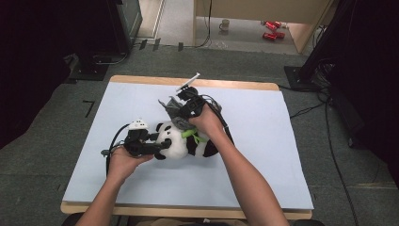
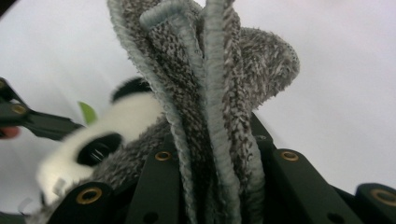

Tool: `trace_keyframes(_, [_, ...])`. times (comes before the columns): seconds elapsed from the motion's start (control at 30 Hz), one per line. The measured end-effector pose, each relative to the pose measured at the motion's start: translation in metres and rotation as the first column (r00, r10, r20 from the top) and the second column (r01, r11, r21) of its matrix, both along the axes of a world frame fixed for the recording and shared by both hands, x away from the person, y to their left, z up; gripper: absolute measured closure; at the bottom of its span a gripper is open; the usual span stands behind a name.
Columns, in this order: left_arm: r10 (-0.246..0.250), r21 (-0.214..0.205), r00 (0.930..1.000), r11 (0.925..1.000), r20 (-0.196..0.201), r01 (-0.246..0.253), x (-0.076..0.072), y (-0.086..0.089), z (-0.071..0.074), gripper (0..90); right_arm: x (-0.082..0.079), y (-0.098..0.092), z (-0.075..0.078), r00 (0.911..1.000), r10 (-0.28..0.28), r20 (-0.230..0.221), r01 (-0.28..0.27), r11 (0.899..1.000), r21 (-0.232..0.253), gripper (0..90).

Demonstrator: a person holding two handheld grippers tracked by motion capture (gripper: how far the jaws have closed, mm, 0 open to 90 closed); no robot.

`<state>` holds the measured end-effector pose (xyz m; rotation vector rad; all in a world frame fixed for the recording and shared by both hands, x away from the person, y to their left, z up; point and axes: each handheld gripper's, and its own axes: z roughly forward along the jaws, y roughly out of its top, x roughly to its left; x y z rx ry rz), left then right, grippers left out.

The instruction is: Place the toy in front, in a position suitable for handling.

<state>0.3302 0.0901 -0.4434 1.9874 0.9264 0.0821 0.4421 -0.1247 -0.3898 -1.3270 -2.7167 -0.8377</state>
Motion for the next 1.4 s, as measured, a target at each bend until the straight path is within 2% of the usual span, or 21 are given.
trace_keyframes(0.1, [-0.005,-0.005,1.0,1.0,0.006,0.005,-0.001,-0.001,0.0,41.5,0.001,-0.012,0.0,0.9999,-0.014,-0.003,0.014,1.0,-0.022,73.3])
trace_keyframes(0.2, [-0.009,-0.002,0.9999,1.0,0.013,0.009,-0.001,-0.002,-0.001,41.6,0.0,-0.022,0.001,0.9995,-0.031,-0.012,0.031,0.999,-0.014,73.3])
trace_keyframes(0.37, [-0.008,-0.006,0.9999,0.9999,0.01,0.008,-0.001,-0.001,-0.001,42.2,0.001,-0.033,0.008,0.9985,-0.044,0.033,0.045,0.998,-0.038,73.5])
trace_keyframes(0.5, [-0.011,-0.014,0.9999,0.9998,0.01,0.011,-0.001,0.0,-0.002,42.4,0.001,-0.045,0.014,0.9971,-0.072,0.025,0.073,0.997,-0.031,74.1])
trace_keyframes(0.63, [-0.013,-0.023,0.9999,0.9997,0.007,0.013,-0.001,0.002,-0.004,42.3,0.003,-0.062,0.018,0.9924,-0.117,0.036,0.12,0.991,-0.065,74.8])
trace_keyframes(0.73, [-0.012,-0.034,0.9998,0.9993,0.015,0.012,-0.001,0.002,-0.005,42.3,0.003,-0.076,0.018,0.9907,-0.135,0.016,0.136,0.989,-0.05,74.8])
trace_keyframes(0.83, [-0.008,-0.036,0.9998,0.9993,0.017,0.009,-0.002,0.001,-0.005,42.4,0.002,-0.081,0.019,0.9899,-0.14,0.023,0.141,0.989,-0.053,74.6])
trace_keyframes(0.97, [-0.009,-0.039,0.9999,0.9992,0.013,0.01,-0.002,0.003,-0.006,42.4,0.001,-0.076,0.031,0.9884,-0.145,0.045,0.146,0.989,-0.018,74.9])
trace_keyframes(1.13, [-0.01,-0.04,0.9999,0.9992,0.003,0.01,0.0,0.004,-0.006,42.4,-0.001,-0.055,0.052,0.9908,-0.097,0.094,0.098,0.995,0.0,74.9])
trace_keyframes(1.23, [-0.008,-0.042,1.0,0.9991,0.002,0.008,0.0,0.003,-0.006,42.4,0.0,-0.041,0.056,0.9926,-0.075,0.096,0.074,0.997,0.008,74.9])
trace_keyframes(1.4, [0.0,-0.04,1.0,0.9992,0.008,0.001,-0.002,0.003,-0.006,42.4,0.001,-0.011,0.052,0.9963,-0.031,0.081,0.027,0.998,0.049,74.9])
